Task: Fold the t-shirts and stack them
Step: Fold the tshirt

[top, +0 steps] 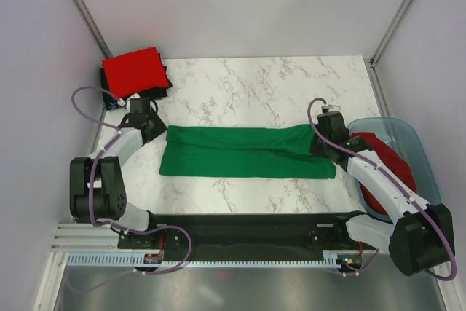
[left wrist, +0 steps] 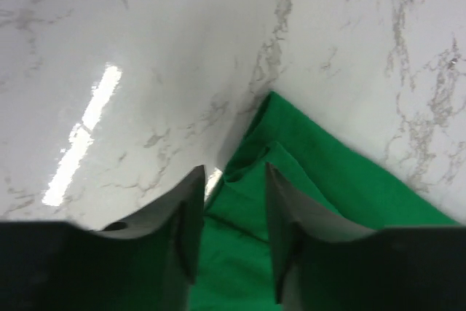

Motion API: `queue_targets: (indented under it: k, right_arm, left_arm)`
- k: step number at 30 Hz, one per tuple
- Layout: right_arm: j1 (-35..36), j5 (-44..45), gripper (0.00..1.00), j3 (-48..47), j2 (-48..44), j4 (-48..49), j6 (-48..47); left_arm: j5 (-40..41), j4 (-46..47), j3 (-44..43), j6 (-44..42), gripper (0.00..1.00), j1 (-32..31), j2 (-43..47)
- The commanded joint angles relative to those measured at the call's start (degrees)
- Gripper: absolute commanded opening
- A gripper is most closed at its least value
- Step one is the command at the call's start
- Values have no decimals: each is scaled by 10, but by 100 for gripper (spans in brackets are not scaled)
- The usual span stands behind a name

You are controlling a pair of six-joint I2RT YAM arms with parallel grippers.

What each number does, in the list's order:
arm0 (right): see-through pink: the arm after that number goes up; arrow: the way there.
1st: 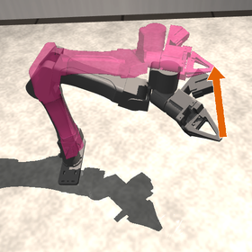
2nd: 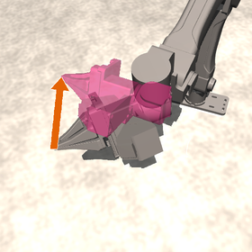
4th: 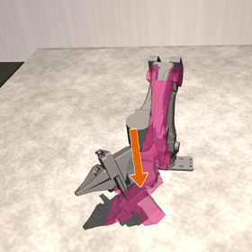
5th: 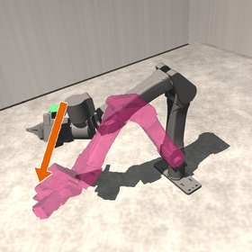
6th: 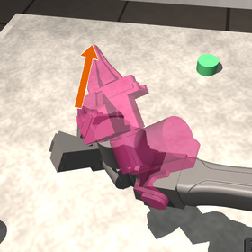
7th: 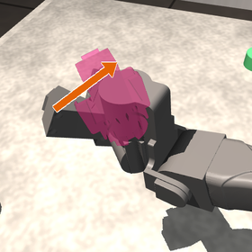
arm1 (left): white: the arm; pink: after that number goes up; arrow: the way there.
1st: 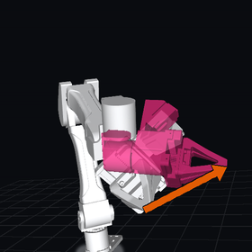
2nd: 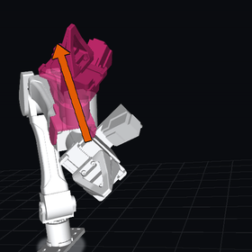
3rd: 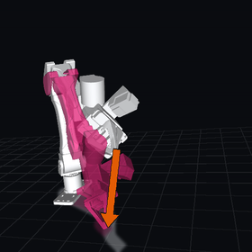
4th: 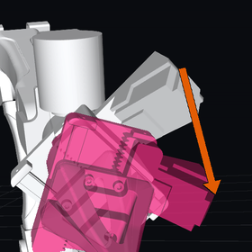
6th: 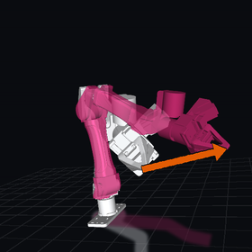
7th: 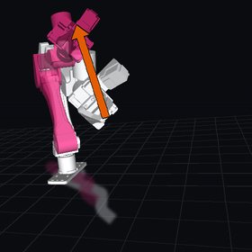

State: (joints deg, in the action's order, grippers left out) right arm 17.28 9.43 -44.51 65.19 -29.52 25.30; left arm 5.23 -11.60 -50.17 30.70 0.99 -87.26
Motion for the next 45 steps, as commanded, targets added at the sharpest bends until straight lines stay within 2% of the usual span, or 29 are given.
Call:
queue_targets:
  k: [1,2,3,4,5,6,8,10,15,19,23,25,28,34,36,40,45]
  right_arm:
    - [-1,25,1,19,-18,-9,20]
    - [0,29,4,25,-20,-11,23]
    - [0,33,8,28,-20,-12,24]
    - [-1,34,25,28,-20,-15,29]
    - [0,33,34,23,-18,-18,32]
    - [0,31,49,22,-17,-20,43]
    - [-1,17,73,14,-16,-24,50]
    - [0,2,77,10,-15,-22,54]
    - [0,-31,77,-2,-12,-4,55]
    - [13,-72,76,-22,33,27,70]
    - [34,-92,76,-59,96,64,63]
    - [36,-138,76,-72,137,91,56]
    - [36,-144,76,-85,186,103,58]
    - [34,-141,75,-65,217,128,58]
    - [35,-135,75,-59,218,130,55]
    - [35,-129,75,-44,224,135,51]
    - [35,-129,75,-27,232,153,54]
  left_arm:
    - [113,8,31,58,54,1,56]
    - [124,5,33,63,66,2,63]
    - [133,1,35,67,68,4,70]
    - [140,-1,34,69,68,6,82]
    - [141,-1,34,69,68,9,87]
    - [141,-1,34,69,68,10,93]
    - [136,1,31,64,67,11,105]
    - [116,3,22,49,65,11,108]
    - [41,38,11,12,61,-3,119]
    - [-6,57,-9,-28,60,-63,101]
    - [-37,34,-41,-43,59,-95,43]
    - [-64,31,-51,-48,59,-103,9]
    - [-90,16,-75,-53,58,-117,-37]
    - [-88,-62,-124,-49,56,-124,-121]
    - [-76,-72,-122,-42,56,-125,-123]
    - [-46,-105,-111,-36,55,-125,-102]
    - [16,-132,-64,-33,56,-124,-30]
